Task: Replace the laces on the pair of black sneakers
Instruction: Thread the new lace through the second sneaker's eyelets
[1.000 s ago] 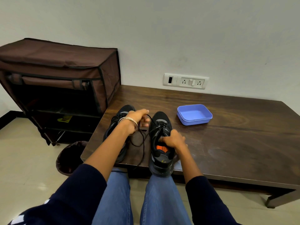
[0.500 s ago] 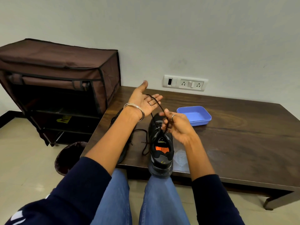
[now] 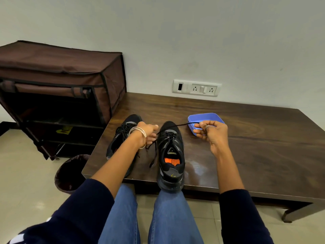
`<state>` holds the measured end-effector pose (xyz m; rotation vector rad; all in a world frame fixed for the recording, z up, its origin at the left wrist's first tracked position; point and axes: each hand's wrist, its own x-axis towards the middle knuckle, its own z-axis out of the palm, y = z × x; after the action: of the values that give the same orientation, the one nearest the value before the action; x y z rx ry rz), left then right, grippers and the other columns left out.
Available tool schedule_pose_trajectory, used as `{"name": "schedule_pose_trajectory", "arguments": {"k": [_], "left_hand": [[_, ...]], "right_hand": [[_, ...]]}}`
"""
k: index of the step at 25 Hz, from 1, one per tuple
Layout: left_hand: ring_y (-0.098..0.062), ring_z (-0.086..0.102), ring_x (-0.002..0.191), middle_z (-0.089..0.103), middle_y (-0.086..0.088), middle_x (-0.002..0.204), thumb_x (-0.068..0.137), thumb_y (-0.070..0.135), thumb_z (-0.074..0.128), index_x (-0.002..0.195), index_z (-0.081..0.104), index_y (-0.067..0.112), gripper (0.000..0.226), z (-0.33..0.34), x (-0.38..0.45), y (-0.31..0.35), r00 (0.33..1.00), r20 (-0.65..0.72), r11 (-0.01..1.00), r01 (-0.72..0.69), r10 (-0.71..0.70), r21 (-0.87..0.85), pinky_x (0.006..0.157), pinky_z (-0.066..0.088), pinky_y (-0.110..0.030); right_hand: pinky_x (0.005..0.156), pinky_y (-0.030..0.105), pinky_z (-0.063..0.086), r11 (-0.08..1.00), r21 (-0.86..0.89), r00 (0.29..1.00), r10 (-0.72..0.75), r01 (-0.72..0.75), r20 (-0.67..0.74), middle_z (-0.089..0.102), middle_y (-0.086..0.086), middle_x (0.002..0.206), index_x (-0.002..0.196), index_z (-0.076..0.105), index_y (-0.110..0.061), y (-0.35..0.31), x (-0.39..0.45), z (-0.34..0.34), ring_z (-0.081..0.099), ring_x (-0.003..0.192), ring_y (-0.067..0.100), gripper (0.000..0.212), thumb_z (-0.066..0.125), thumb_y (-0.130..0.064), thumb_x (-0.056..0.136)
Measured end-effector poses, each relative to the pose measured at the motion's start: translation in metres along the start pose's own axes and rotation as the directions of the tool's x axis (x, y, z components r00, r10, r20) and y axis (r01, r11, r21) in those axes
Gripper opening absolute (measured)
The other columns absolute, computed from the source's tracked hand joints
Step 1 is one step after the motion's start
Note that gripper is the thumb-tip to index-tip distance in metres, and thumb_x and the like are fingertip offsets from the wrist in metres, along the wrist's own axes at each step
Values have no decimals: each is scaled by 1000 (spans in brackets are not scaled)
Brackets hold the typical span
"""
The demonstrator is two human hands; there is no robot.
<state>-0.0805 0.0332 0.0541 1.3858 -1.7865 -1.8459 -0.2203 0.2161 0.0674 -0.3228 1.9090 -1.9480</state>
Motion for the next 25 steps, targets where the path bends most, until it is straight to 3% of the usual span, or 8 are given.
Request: {"name": "schedule_pose_trajectory", "arguments": {"k": [1, 3, 6, 9, 11, 15, 19, 25], "left_hand": [[-20, 62, 84, 67, -9, 100, 88, 25, 67, 115, 65, 7, 32, 4, -3, 2, 982, -47, 972, -173, 183, 157, 89, 52, -36], [-13, 59, 105, 67, 0, 113, 84, 24, 72, 119, 66, 16, 36, 13, -14, 13, 833, 60, 760, -530, 551, 376, 100, 43, -28], [-6, 63, 96, 72, 0, 104, 83, 15, 72, 108, 73, 17, 25, 18, -29, 28, 659, 212, 552, -732, 721, 398, 90, 46, -16], [-7, 66, 66, 73, -3, 79, 82, 11, 73, 90, 76, 11, 8, 20, -23, 21, 703, 141, 626, -692, 697, 359, 71, 54, -18], [-16, 67, 66, 72, -7, 78, 85, 14, 69, 87, 74, 9, 7, 24, -15, 11, 773, 125, 661, -604, 623, 445, 69, 57, -28], [-26, 65, 86, 71, -13, 86, 88, 16, 60, 87, 71, 2, 17, 38, -3, -8, 839, 83, 655, -477, 537, 586, 75, 48, -30], [-33, 64, 82, 65, -16, 74, 85, 10, 56, 69, 66, 3, 20, 56, -3, -16, 877, 76, 627, -398, 474, 670, 77, 51, -39], [-38, 61, 84, 64, -21, 78, 84, 7, 52, 71, 65, 2, 20, 69, -3, -23, 927, 10, 680, -281, 374, 677, 66, 45, -37]], "right_hand": [[58, 29, 54, 999, -30, 999, -28, 29, 26, 72, 13, 80, 86, 64, -3, 1, -3, 12, 66, 56, 15, 7, 64, -6, 91], [55, 24, 51, 982, -149, 991, -104, 115, 80, 73, 9, 77, 79, 69, -7, 2, -8, 34, 62, 56, 11, 9, 73, -12, 86], [59, 26, 49, 951, -249, 982, -168, 183, 81, 73, 5, 75, 73, 73, -16, 4, -6, 58, 59, 61, 12, 10, 75, -13, 83], [60, 28, 50, 974, -196, 992, -101, 114, 75, 71, 5, 74, 76, 73, -14, 10, -2, 61, 57, 60, 13, 10, 72, -11, 85], [61, 27, 50, 975, -215, 994, -28, 50, 101, 70, 5, 79, 86, 73, -8, 21, -5, 56, 59, 67, 15, 9, 77, -15, 82], [89, 34, 50, 727, -684, 954, 159, 62, 255, 63, 8, 115, 122, 62, -6, 51, -9, 49, 60, 109, 24, 62, 87, -25, 69], [82, 36, 49, 452, -858, 970, -116, 245, 216, 57, 13, 115, 115, 66, -11, 75, -21, 57, 56, 107, 32, 35, 68, -27, 83], [80, 35, 41, 482, -842, 962, -234, 242, 143, 58, 15, 106, 109, 69, -9, 82, -26, 57, 56, 98, 32, 26, 51, -20, 94]]}}
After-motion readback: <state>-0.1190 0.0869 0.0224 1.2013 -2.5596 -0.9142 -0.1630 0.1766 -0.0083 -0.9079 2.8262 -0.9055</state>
